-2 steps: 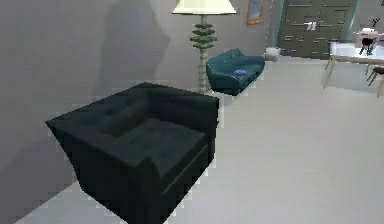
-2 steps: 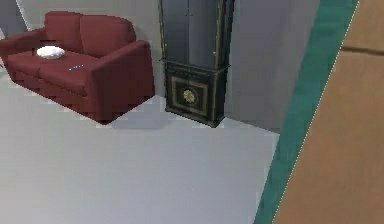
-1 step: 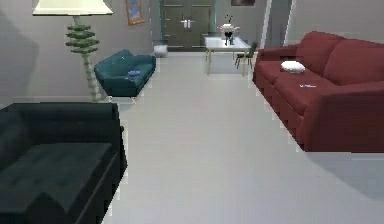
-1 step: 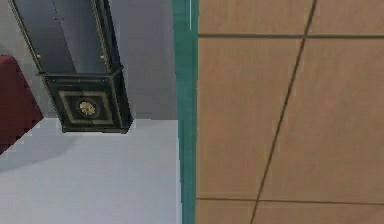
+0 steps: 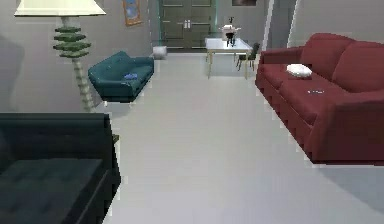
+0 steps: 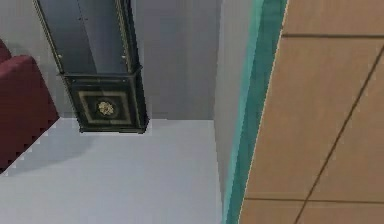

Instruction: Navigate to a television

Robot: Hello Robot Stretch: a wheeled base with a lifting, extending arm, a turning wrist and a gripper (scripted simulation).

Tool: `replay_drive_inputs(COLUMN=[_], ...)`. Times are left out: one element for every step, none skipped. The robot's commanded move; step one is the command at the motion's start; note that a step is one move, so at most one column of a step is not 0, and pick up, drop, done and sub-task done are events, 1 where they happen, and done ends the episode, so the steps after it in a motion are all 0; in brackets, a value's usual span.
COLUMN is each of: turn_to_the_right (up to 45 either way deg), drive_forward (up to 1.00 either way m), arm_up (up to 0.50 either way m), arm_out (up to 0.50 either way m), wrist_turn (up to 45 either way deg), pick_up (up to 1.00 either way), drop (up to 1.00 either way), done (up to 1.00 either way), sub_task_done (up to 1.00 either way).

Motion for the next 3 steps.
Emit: replay_drive_inputs(turn_to_the_right=[-3.0, 0.0, 0.0], drive_forward=[0.00, 1.00, 1.00], arm_up=[0.00, 0.00, 0.00], arm_out=[0.00, 0.00, 0.00], wrist_turn=[0.0, 0.0, 0.0], pick_up=[0.00, 0.00, 0.00], drop=[0.00, 0.00, 0.00], done=[0.00, 0.00, 0.00], sub_task_done=[0.00, 0.00, 0.00])
